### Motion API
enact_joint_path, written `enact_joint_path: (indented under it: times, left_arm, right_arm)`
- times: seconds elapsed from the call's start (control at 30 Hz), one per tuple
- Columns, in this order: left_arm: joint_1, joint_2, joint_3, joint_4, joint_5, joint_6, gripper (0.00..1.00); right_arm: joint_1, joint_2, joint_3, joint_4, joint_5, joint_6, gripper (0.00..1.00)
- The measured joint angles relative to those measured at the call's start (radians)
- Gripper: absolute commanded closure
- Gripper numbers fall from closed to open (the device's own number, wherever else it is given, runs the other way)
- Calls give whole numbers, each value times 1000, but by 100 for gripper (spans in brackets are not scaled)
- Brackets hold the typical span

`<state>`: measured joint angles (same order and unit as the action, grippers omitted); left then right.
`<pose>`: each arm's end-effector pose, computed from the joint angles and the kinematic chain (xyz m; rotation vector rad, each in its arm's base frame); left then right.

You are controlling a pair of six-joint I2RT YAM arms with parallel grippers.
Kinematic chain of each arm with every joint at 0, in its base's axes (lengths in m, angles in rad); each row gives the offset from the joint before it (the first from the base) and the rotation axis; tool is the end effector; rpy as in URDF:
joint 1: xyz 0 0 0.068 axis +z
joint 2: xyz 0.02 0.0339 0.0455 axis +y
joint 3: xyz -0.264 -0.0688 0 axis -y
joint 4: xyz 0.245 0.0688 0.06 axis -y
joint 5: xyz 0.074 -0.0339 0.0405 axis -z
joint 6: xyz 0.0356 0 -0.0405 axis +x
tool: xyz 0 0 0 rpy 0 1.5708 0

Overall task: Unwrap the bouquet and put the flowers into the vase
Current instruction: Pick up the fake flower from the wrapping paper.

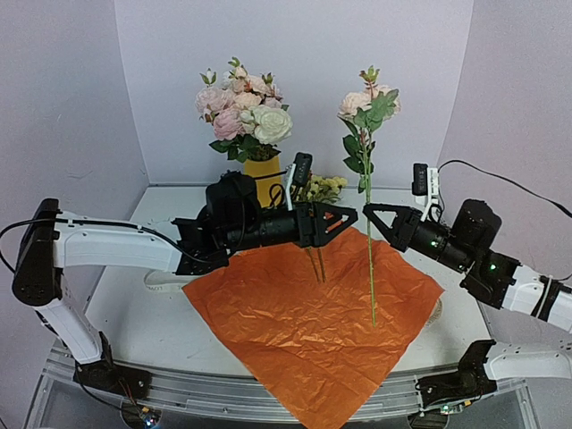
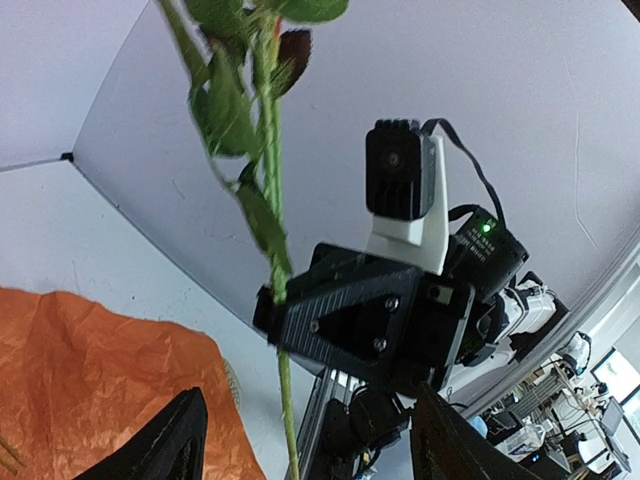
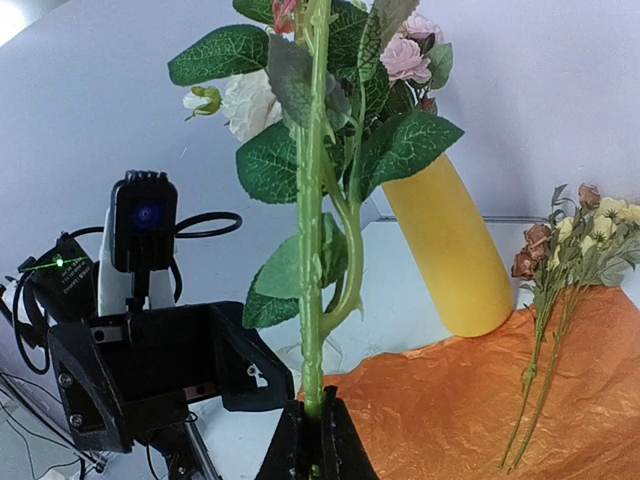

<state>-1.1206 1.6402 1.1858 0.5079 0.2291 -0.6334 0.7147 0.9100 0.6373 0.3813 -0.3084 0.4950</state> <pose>0.1639 -0.3576 0.3291 0.6205 1.6268 -1.5291 0.1571 0.1506 0.3254 -0.4408 1.5247 1.1914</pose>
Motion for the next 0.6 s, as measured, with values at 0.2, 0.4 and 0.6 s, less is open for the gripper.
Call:
enact_joint_path:
  times: [0.2,0.4,0.6]
  left_arm:
    - [-6,79,142,20,4,9,38]
    - [-11,116,201,27,3,23,44]
    - [-13,138,210,26,3,35,50]
  right_arm:
    - [5,-20,-19,-1,-14,4,100]
    - [11,-30,-19,-1,-39,3,100]
    - [14,-48,-19,-1,-74,0,100]
